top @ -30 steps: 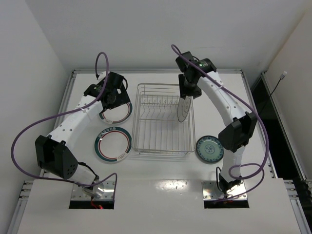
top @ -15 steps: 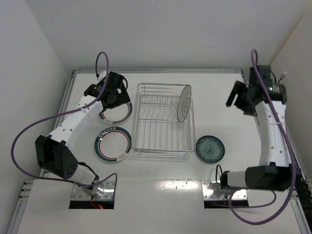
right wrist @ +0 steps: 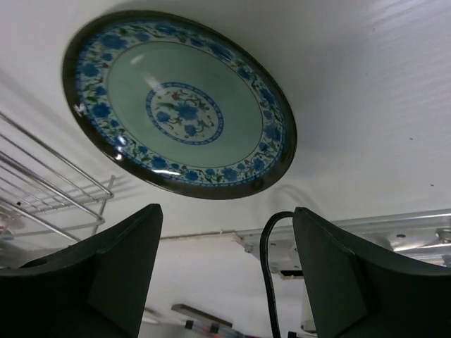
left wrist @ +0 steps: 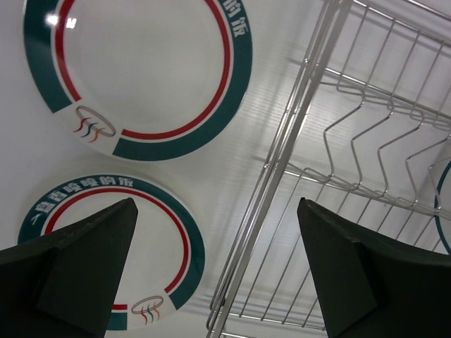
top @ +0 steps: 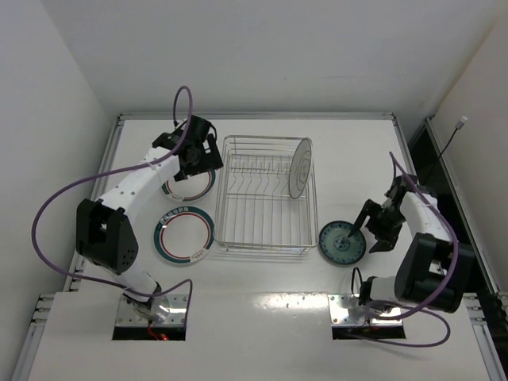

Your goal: Load the plates into the dish rack

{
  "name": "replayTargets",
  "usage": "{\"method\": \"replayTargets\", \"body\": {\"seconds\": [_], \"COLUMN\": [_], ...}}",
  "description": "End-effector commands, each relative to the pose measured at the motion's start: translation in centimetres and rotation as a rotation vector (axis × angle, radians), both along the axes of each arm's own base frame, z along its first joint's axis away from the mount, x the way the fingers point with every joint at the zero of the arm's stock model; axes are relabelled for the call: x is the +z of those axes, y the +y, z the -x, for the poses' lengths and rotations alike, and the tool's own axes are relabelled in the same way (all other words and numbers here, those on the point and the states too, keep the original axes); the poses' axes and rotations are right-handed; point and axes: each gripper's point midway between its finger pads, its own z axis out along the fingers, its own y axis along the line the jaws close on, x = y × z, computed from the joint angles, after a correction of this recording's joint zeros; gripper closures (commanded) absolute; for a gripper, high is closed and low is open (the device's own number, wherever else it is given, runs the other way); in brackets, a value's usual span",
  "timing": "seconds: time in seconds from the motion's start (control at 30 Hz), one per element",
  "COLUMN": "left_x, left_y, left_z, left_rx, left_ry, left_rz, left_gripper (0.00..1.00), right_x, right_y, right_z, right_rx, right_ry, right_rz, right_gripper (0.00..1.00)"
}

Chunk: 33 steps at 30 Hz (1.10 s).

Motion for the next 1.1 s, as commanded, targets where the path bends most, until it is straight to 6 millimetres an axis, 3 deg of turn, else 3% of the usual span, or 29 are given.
{"method": "replayTargets", "body": {"seconds": [0.0,0.13,0.33,0.47,0.7,0.8,1.0,1.07], "left_x": [2.7,1.6,2.0,1.6,1.6,1.6,1.6,1.6], "left_y": [-1.4,-2.5,-2.3,-2.3,-3.3,-3.3,-3.1,-3.1], "left_z": [-1.9,-1.7,-1.7,-1.6,-1.5,-1.5,-1.5,-1.5], "left_rx": [-0.03,-0.056,-0.051,-0.051,-0.075,-0.075,-0.069,-0.069], "left_ry": [-0.073,-0.036,-0.047,-0.038,-0.02,-0.02,-0.024,-0.024], "left_rz": [0.08,0.126,0.122,0.119,0.166,0.166,0.158,0.158], "left_gripper": [0.04,0.05,0.05,0.05,0.05,0.05,0.05,0.05], "right_x": [-1.5,-2.9,-4.3,-5.1,-7.3,-7.5,-6.6,-6.8], "right_y": [-0.2,-0.4,-0.2,1.4,2.9,2.6,2.0,2.1], "right_z": [-1.7,-1.7,-1.0,-0.7,0.2,-0.5,-3.8,-4.0], "right_rx": [0.015,0.015,-0.025,-0.06,-0.108,-0.108,-0.099,-0.099], "right_ry": [-0.086,-0.066,-0.008,0.035,0.088,0.085,-0.005,-0.01], "right_rz": [-0.036,-0.073,-0.109,-0.177,-0.201,-0.201,-0.193,-0.201], "right_gripper": [0.28,0.3,0.36,0.49,0.52,0.59,0.59,0.59]}}
